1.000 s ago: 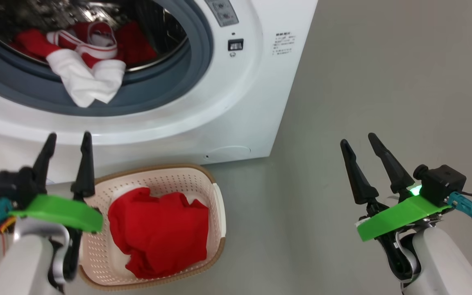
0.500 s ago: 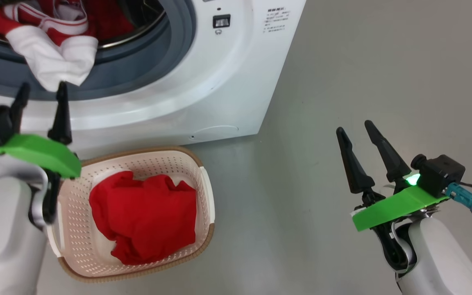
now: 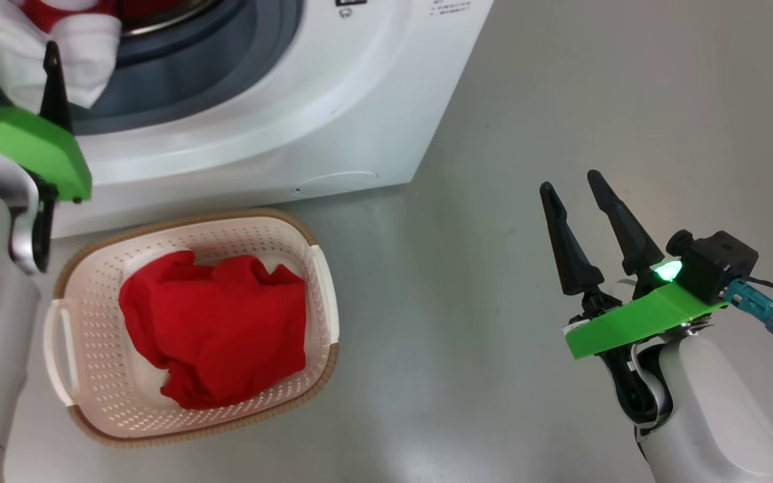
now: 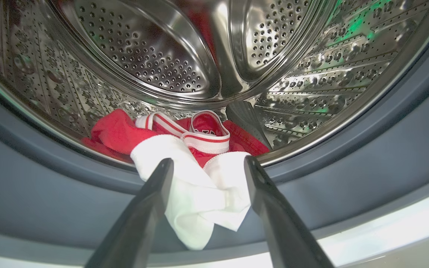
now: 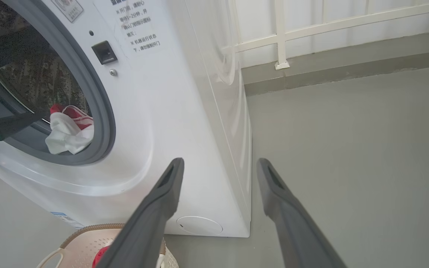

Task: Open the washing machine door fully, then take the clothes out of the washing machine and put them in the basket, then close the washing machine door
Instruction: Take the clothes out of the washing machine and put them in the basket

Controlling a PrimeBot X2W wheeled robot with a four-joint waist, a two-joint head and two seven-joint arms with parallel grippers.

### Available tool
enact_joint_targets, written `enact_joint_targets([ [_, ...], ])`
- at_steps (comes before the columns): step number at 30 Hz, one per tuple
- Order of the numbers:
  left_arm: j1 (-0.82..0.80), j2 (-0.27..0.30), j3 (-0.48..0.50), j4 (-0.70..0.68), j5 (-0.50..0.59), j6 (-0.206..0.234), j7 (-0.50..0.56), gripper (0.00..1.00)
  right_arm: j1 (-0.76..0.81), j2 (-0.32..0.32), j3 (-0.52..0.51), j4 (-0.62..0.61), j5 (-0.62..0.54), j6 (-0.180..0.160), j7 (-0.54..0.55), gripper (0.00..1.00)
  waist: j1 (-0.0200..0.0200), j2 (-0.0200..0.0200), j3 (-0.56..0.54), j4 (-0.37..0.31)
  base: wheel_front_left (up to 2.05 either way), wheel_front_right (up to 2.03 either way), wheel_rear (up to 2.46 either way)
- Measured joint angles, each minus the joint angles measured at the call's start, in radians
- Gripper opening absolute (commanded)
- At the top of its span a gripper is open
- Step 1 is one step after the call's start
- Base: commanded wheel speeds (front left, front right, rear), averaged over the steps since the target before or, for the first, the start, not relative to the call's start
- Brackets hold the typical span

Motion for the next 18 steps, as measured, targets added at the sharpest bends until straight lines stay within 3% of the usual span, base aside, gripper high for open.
enact_joint_targets([
  [18,-0.277,0.03,-0.077,0.279,0.099,0.051,0.148,1.0,-0.036,0.032,0.0,-0.006,0.0,0.0,0.0,1.0,0.0,0.0,0.095,-0.078,0.0,0.0,0.0],
])
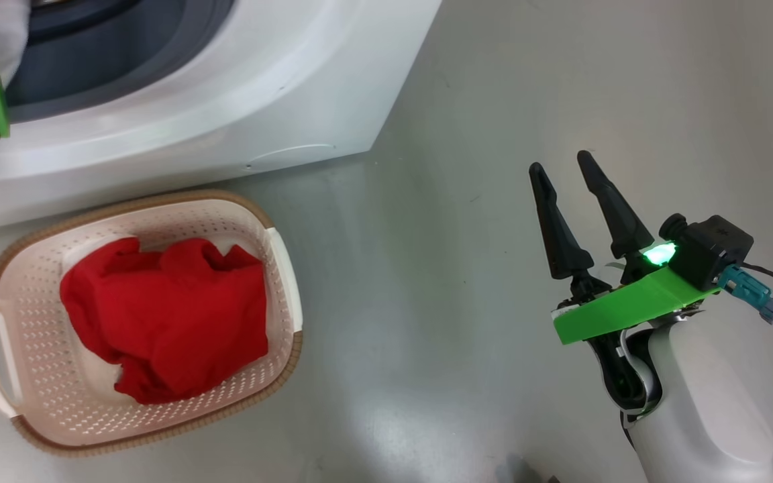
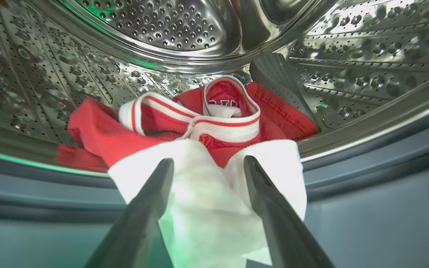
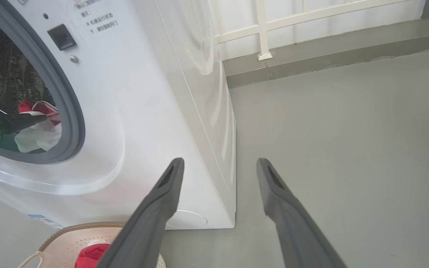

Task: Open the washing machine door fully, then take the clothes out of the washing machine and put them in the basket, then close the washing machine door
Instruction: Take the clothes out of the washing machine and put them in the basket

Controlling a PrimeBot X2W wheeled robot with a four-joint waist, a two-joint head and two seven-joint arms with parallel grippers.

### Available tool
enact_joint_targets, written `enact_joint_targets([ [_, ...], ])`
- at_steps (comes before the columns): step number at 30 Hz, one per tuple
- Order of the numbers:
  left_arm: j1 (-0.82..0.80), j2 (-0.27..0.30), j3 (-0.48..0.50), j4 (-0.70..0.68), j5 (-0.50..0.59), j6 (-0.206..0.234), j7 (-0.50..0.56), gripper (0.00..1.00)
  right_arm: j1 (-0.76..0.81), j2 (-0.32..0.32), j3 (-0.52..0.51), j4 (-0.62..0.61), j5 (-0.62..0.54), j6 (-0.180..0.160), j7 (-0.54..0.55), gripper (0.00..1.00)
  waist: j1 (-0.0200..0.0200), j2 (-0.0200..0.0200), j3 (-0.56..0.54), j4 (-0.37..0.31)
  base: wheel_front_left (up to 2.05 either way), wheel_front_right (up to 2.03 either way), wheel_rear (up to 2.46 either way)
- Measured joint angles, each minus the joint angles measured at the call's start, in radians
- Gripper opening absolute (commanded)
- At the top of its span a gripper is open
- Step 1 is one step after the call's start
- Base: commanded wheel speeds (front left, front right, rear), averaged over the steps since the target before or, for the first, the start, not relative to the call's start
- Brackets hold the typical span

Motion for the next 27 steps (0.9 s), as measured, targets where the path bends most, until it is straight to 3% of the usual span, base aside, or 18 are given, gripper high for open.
enact_joint_targets([
  [16,-0.046,-0.029,-0.038,0.15,0.005,-0.012,0.121,1.0,0.0,0.006,-0.001,-0.003,-0.003,0.0,0.0,1.0,0.0,0.0,0.018,-0.015,0.0,0.0,0.0],
  [17,-0.048,-0.03,-0.039,0.151,0.005,-0.012,0.121,0.57,-0.001,0.006,-0.001,-0.002,-0.003,0.0,0.0,1.0,0.0,0.0,0.017,-0.015,0.0,0.0,0.0],
  [18,-0.051,-0.031,-0.041,0.155,0.005,-0.012,0.121,0.42,-0.001,0.006,-0.001,-0.002,-0.005,0.0,0.0,1.0,0.0,0.0,0.017,-0.015,0.0,0.0,0.0],
  [19,-0.056,-0.031,-0.041,0.157,0.004,-0.021,0.117,0.0,-0.002,0.006,-0.001,-0.002,-0.008,0.0,0.0,1.0,0.0,0.0,0.016,-0.015,0.0,0.0,0.0],
  [27,-0.058,-0.038,-0.049,0.171,-0.007,-0.028,0.078,0.0,-0.003,0.006,-0.001,-0.001,-0.008,0.0,0.0,1.0,0.0,0.0,0.008,-0.014,0.0,0.0,0.0],
])
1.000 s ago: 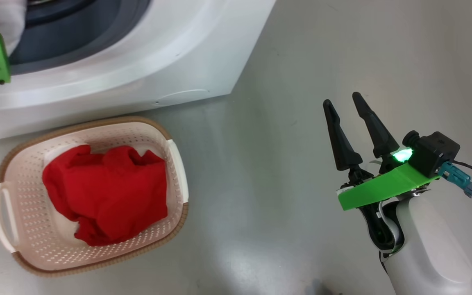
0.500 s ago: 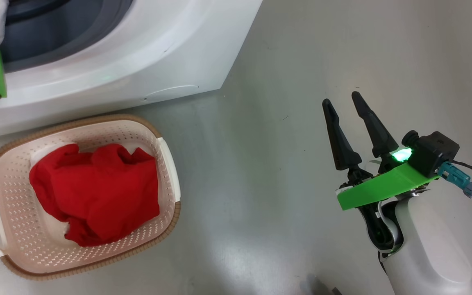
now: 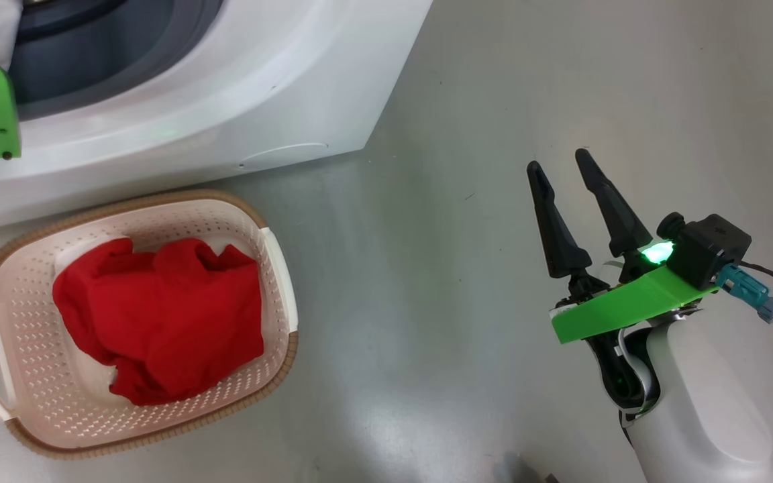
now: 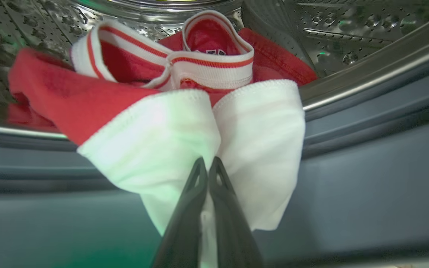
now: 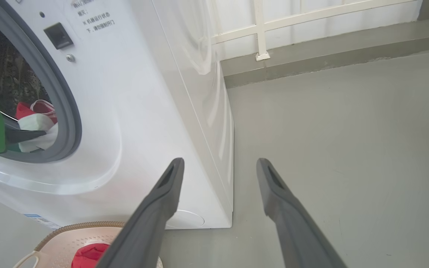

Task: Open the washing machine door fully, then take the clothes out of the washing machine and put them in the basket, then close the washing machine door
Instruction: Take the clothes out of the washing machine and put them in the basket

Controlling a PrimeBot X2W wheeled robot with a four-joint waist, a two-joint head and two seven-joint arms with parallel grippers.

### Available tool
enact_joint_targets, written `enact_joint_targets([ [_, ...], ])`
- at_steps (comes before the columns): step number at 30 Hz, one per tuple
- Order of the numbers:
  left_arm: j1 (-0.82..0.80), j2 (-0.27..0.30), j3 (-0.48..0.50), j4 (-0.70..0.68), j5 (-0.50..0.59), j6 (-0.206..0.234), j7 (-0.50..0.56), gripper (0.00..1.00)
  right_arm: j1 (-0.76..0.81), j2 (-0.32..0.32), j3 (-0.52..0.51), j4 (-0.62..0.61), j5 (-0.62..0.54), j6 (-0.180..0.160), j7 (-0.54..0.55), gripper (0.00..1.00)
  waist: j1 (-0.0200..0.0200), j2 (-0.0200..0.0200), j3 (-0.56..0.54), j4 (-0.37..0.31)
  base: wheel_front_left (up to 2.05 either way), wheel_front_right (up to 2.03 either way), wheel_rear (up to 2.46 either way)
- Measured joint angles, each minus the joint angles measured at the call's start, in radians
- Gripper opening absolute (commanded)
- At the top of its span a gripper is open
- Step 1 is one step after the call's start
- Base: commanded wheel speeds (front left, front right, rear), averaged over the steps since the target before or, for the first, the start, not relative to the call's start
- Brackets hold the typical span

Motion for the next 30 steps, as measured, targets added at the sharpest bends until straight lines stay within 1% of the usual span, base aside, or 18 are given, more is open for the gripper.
enact_joint_targets([
  [3,0.0,-0.002,-0.024,-0.001,0.011,-0.011,-0.042,0.0,0.0,0.0,-0.001,0.0,0.0,0.0,0.0,1.0,0.0,0.0,-0.005,0.002,0.0,0.0,0.0],
  [6,0.001,-0.017,-0.031,-0.003,0.01,-0.019,-0.079,0.0,0.0,-0.001,-0.005,0.002,0.0,0.0,0.0,1.0,0.0,0.0,-0.012,0.007,0.0,0.0,0.0],
  [13,0.034,-0.065,-0.024,-0.012,-0.017,-0.029,-0.175,0.0,0.001,-0.007,-0.007,0.007,0.0,0.0,0.0,1.0,0.0,0.0,-0.041,0.032,0.0,0.0,0.0],
  [19,0.074,-0.087,-0.012,-0.029,-0.051,-0.054,-0.264,0.0,0.005,-0.021,-0.006,0.014,0.0,0.0,0.0,1.0,0.0,0.0,-0.077,0.056,0.0,0.0,0.0],
  [26,0.176,-0.117,0.022,-0.077,-0.111,-0.088,-0.352,0.0,0.029,-0.042,-0.002,0.034,0.0,0.0,0.0,1.0,0.0,0.0,-0.141,0.084,0.0,0.0,0.0],
  [30,0.252,-0.126,0.025,-0.137,-0.121,-0.088,-0.37,0.0,0.053,-0.05,0.001,0.046,0.0,0.0,0.0,1.0,0.0,0.0,-0.185,0.1,0.0,0.0,0.0],
])
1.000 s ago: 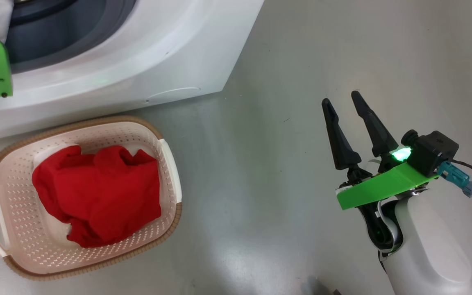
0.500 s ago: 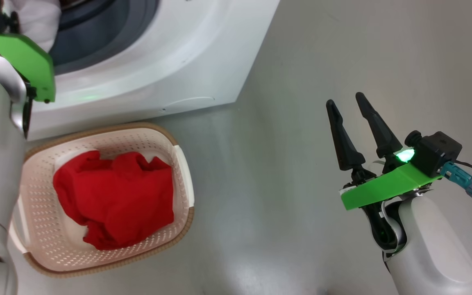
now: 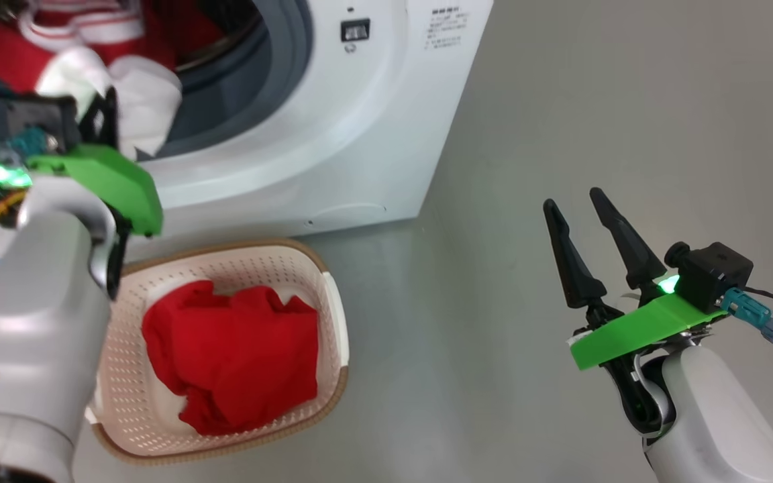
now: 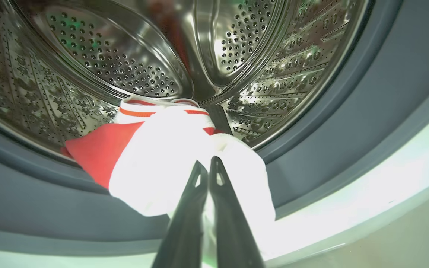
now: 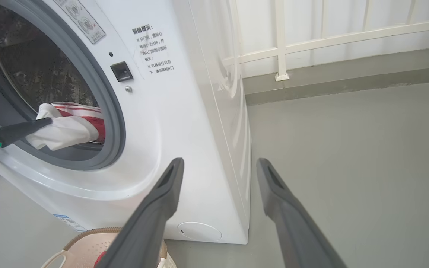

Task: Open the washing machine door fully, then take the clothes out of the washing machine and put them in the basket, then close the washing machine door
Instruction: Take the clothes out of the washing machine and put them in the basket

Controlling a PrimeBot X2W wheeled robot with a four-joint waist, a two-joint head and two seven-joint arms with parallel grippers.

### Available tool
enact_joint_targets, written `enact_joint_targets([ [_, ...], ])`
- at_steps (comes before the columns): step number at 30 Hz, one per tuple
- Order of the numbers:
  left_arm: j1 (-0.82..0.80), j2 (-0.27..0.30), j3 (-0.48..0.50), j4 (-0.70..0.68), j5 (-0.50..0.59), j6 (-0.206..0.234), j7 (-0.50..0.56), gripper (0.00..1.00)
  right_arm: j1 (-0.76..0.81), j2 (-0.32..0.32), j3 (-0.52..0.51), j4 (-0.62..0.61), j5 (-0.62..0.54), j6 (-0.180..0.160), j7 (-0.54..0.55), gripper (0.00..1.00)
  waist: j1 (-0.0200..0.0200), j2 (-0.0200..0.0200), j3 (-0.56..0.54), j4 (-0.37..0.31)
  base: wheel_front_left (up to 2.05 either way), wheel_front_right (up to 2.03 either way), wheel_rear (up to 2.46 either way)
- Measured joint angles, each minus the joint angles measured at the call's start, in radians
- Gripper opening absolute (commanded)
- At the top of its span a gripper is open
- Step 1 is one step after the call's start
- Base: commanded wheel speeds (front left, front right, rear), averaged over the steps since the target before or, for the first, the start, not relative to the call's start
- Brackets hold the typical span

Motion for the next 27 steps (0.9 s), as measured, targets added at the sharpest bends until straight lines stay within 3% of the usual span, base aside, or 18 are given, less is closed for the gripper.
enact_joint_targets([
  [12,0.292,0.026,0.031,-0.373,-0.016,0.032,-0.009,0.0,0.039,-0.026,0.007,0.02,0.016,0.0,0.0,1.0,0.0,0.0,-0.118,0.048,0.0,0.0,0.0],
  [27,0.684,0.096,0.03,-0.908,-0.017,0.153,-0.009,0.0,0.095,-0.047,0.003,0.025,0.028,0.0,0.0,1.0,0.0,0.0,-0.207,0.083,0.0,0.0,0.0],
])
